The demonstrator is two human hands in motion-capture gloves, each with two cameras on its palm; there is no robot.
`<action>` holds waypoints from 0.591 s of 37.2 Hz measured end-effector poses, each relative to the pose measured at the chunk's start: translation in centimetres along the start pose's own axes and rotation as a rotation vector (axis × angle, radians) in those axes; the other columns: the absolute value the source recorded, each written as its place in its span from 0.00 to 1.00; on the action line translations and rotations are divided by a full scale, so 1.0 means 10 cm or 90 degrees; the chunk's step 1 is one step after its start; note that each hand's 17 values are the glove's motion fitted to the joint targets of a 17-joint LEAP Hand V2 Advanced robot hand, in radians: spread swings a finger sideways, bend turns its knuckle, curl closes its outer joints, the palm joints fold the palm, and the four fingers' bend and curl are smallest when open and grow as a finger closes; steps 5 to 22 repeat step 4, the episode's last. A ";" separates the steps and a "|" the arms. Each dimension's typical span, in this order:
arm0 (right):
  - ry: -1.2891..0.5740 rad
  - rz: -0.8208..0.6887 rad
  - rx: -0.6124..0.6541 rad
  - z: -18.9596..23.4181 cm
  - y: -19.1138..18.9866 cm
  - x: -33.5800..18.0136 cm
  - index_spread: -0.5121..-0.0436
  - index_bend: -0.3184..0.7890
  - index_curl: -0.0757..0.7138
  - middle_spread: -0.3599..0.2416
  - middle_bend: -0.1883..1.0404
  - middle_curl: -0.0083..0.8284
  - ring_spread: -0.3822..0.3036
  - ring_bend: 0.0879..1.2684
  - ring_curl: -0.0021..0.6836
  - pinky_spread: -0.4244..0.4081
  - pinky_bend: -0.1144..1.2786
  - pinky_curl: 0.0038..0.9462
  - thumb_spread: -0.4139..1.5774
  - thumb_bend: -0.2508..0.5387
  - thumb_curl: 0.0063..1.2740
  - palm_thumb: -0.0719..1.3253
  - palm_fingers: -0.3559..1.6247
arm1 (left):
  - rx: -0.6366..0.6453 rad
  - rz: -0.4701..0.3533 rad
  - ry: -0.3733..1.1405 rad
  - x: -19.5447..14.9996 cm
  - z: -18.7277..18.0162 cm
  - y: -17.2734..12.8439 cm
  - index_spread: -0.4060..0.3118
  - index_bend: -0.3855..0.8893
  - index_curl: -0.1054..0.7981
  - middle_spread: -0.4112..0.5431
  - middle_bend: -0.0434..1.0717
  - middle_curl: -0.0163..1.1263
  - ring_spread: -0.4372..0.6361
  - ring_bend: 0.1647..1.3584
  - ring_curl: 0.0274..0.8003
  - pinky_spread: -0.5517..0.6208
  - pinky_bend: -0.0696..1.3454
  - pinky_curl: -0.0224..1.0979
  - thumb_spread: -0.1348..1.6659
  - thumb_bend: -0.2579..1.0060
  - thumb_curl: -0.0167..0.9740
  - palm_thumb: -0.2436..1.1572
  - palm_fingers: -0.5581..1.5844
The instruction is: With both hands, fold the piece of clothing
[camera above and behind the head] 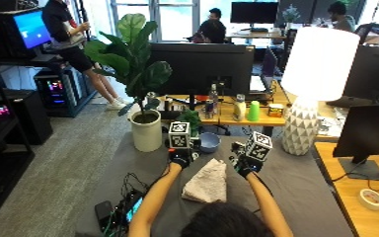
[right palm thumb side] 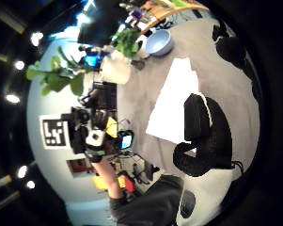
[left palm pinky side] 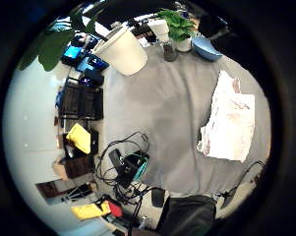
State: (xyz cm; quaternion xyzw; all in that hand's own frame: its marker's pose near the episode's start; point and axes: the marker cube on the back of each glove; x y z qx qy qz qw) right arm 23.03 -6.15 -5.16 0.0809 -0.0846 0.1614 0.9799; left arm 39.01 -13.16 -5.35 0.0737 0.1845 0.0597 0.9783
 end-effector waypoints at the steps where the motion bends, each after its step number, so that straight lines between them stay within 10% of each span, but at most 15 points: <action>1: 0.013 0.001 0.000 0.03 -0.03 0.04 0.64 0.43 0.39 0.52 0.37 0.55 0.43 0.33 0.56 0.42 0.47 0.41 0.84 0.30 0.33 0.68 0.60 | -0.003 0.001 -0.002 0.01 0.02 -0.02 0.47 0.43 0.49 0.50 0.18 0.28 0.53 0.34 0.37 0.64 0.29 0.33 0.81 0.20 0.22 0.29 0.42; 22: 0.039 0.004 -0.001 0.09 -0.10 0.13 0.62 0.44 0.41 0.52 0.35 0.54 0.45 0.28 0.54 0.47 0.44 0.39 0.84 0.30 0.33 0.67 0.55 | -0.013 0.005 -0.007 0.03 0.08 -0.07 0.47 0.43 0.49 0.50 0.18 0.27 0.53 0.34 0.37 0.64 0.29 0.33 0.81 0.20 0.22 0.29 0.42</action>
